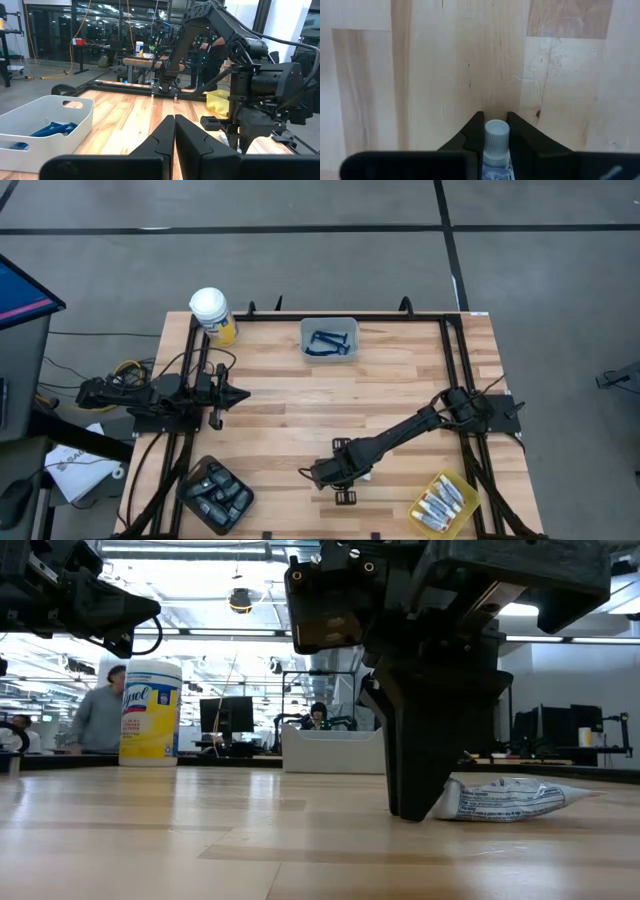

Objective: Pick & Place Travel size toiletries
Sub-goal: Put the white toothpaste into the yellow bin

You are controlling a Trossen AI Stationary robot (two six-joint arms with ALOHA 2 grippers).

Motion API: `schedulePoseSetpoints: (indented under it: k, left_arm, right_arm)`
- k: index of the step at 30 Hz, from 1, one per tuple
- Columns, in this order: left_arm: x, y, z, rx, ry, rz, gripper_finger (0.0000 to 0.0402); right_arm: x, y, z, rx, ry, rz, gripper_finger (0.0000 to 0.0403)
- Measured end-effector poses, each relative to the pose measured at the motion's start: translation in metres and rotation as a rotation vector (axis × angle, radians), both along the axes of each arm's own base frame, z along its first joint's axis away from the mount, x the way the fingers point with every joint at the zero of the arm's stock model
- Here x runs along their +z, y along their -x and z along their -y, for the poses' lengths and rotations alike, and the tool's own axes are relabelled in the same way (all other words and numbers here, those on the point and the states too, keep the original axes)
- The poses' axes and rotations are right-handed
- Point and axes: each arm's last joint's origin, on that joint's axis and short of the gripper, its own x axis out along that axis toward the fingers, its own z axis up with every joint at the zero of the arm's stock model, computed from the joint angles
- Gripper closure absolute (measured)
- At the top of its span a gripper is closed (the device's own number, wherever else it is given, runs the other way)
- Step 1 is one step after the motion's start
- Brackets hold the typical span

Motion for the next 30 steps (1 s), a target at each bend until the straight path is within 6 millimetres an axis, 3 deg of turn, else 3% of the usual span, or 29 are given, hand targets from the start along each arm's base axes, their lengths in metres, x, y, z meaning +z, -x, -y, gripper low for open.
schedulePoseSetpoints:
  k: [4, 8, 17, 26, 30]
  left_arm:
    - [0.000, 0.000, 0.000, 0.000, 0.000, 0.000, 0.0394]
    - [0.000, 0.000, 0.000, 0.000, 0.000, 0.000, 0.0394]
    - [0.000, 0.000, 0.000, 0.000, 0.000, 0.000, 0.0394]
    - [0.000, 0.000, 0.000, 0.000, 0.000, 0.000, 0.0394]
    - [0.000, 0.000, 0.000, 0.000, 0.000, 0.000, 0.0394]
  right_arm:
    - [0.004, -0.001, 0.002, -0.003, -0.007, 0.008, 0.0353]
    - [0.023, 0.001, 0.001, 0.003, 0.002, 0.057, 0.0353]
    - [0.131, 0.018, 0.018, -0.009, -0.102, 0.340, 0.0353]
    - [0.258, 0.062, 0.030, 0.078, -0.290, 0.878, 0.0353]
    - [0.303, 0.087, 0.033, 0.146, -0.344, 1.121, 0.0353]
